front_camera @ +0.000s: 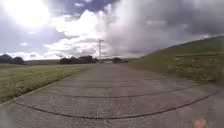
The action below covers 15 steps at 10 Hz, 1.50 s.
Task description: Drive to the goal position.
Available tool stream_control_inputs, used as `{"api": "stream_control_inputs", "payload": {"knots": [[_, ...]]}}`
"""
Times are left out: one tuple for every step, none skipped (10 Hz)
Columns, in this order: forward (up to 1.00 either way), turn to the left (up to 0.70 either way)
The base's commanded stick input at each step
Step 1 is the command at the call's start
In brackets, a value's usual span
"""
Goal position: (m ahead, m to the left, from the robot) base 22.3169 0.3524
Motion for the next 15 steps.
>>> {"api": "stream_control_inputs", "payload": {"knots": [[0.00,0.00],[0.00,0.00],[0.00,0.00],[0.00,0.00],[0.70,0.00],[0.70,0.00],[0.70,0.00],[0.70,0.00],[0.70,0.00],[0.70,0.00],[0.70,0.00],[0.70,0.00],[0.70,0.00],[0.70,0.00],[0.70,0.00]]}}
